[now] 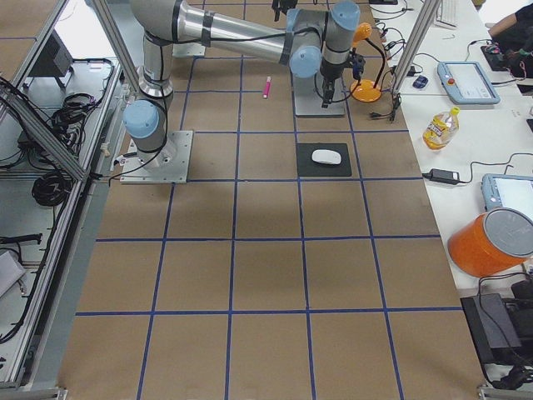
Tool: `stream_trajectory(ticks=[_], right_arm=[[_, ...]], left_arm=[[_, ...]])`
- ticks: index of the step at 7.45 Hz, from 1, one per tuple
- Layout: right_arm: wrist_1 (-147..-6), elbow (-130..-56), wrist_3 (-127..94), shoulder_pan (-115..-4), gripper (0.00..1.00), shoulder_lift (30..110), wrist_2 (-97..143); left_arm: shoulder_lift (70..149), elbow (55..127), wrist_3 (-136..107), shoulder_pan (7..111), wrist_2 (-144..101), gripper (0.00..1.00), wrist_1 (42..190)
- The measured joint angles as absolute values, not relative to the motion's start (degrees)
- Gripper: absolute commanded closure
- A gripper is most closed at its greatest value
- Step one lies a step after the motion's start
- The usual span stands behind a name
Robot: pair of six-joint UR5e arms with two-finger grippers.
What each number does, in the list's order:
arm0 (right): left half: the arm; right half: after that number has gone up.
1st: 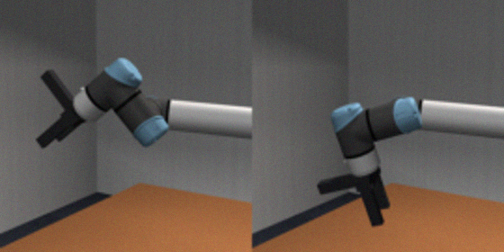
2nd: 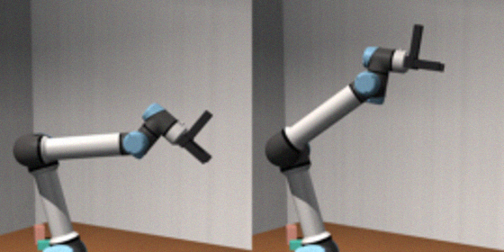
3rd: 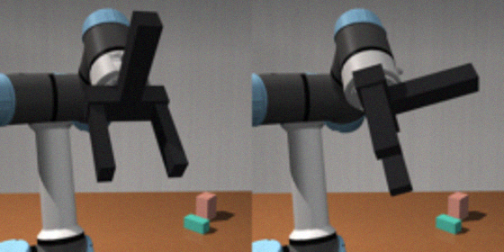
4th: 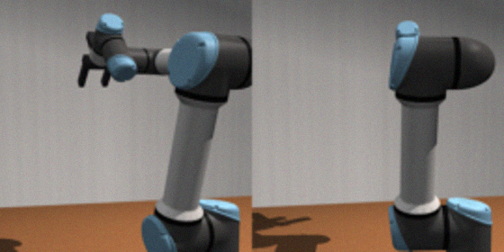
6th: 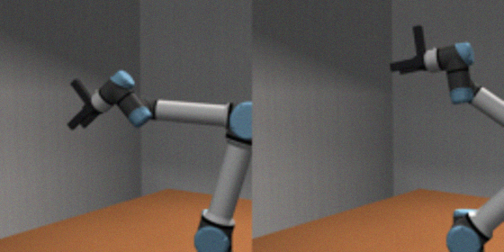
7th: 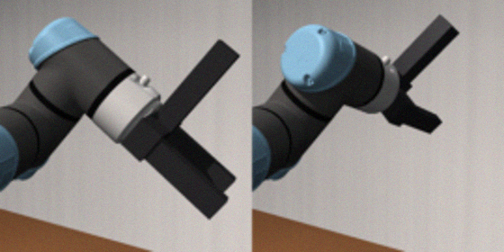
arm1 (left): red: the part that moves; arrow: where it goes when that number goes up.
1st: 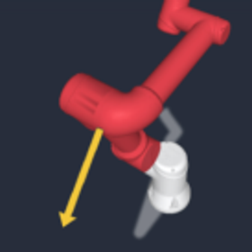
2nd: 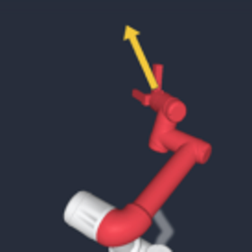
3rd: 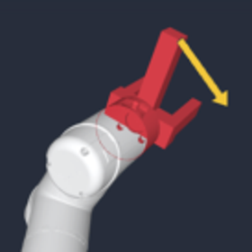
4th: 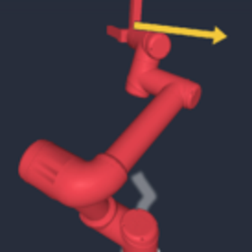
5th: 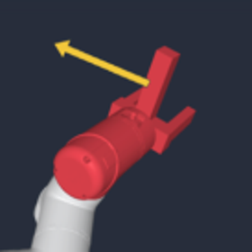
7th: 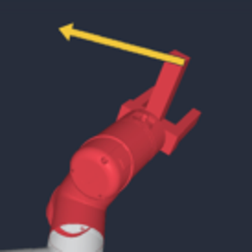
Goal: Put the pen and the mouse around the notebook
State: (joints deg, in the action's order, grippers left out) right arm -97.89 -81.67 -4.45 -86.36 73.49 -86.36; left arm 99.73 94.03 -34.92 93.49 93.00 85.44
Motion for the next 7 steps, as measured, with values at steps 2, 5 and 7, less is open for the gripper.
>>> stream_trajectory(ticks=[2, 5, 7], right_arm=[[-91.59, -81.82, -6.72, -87.81, 0.00, 79.58, -86.15], [-88.40, -82.09, -7.24, -91.27, 0.00, 82.75, -89.11], [-88.40, -82.08, -6.27, -92.38, 0.00, 83.70, -90.66]], left_arm=[[94.73, 90.58, -9.00, 86.21, 93.07, 0.00, 94.93], [91.69, 87.78, 9.90, 84.36, 92.57, 0.00, 96.61], [92.87, 85.05, 8.50, 85.82, 91.88, 0.00, 96.43]])
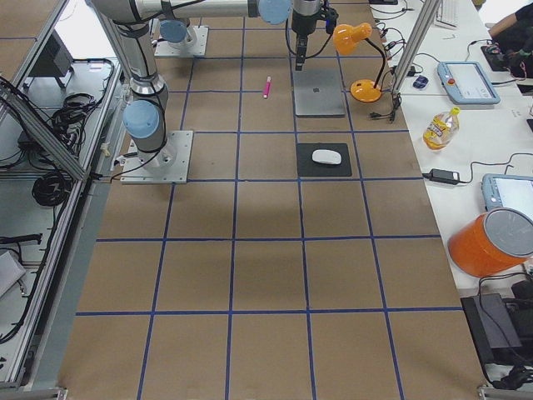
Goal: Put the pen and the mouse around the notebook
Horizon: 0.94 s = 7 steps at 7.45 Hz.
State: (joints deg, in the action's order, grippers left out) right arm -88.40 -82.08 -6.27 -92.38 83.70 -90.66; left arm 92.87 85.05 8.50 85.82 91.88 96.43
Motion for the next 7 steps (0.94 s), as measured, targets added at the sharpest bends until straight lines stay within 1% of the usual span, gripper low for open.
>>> stream_trajectory(ticks=[3, 7], right_arm=[[-89.84, -82.12, -5.90, -91.88, 0.00, 84.74, -87.38], [-91.75, -82.37, -4.92, -91.42, 0.00, 84.90, -85.82]], left_arm=[[93.53, 84.56, 5.05, 88.26, 91.45, 0.00, 92.25], [93.33, 85.24, 5.02, 88.66, 91.17, 0.00, 90.96]])
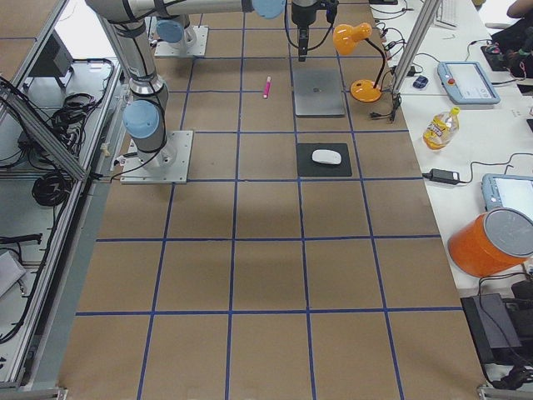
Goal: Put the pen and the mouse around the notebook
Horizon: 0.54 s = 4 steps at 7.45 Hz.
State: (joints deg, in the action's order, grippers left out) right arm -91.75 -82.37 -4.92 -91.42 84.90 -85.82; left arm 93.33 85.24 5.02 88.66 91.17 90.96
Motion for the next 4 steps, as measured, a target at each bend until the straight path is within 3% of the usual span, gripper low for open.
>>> stream_trajectory(ticks=[4], right_arm=[[-91.87, -82.47, -4.57, -91.48, 0.00, 85.01, -85.35]], left_arm=[[92.60, 85.45, 4.97, 88.71, 90.92, 0.00, 91.49]])
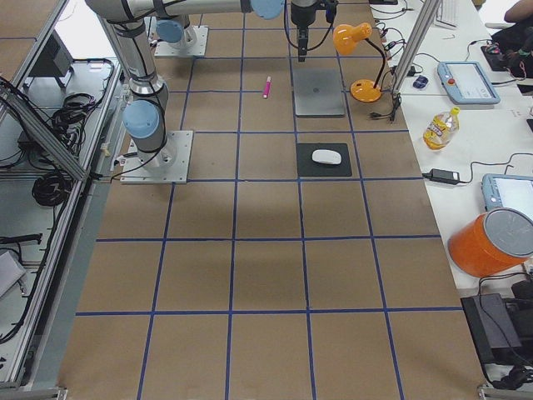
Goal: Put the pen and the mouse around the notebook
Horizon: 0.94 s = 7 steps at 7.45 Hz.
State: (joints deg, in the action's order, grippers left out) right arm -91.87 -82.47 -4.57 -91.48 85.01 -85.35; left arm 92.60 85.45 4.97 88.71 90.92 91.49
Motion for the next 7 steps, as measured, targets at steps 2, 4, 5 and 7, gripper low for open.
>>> stream_trajectory(ticks=[2, 4, 5, 7], right_arm=[[-92.27, -81.98, -4.57, -91.52, 0.00, 84.68, -85.36], [-92.42, -81.78, -4.64, -91.56, 0.00, 84.62, -85.35], [-92.51, -81.66, -4.74, -91.58, 0.00, 84.54, -85.20], [-92.67, -81.52, -5.08, -91.58, 0.00, 84.45, -84.93]], left_arm=[[92.03, 85.47, 4.85, 88.15, 91.22, 0.00, 92.05], [92.29, 85.34, 4.40, 87.83, 91.13, 0.00, 92.58], [92.64, 85.22, 4.24, 87.88, 91.18, 0.00, 92.64], [93.28, 85.14, 4.14, 88.15, 91.13, 0.00, 92.54]])
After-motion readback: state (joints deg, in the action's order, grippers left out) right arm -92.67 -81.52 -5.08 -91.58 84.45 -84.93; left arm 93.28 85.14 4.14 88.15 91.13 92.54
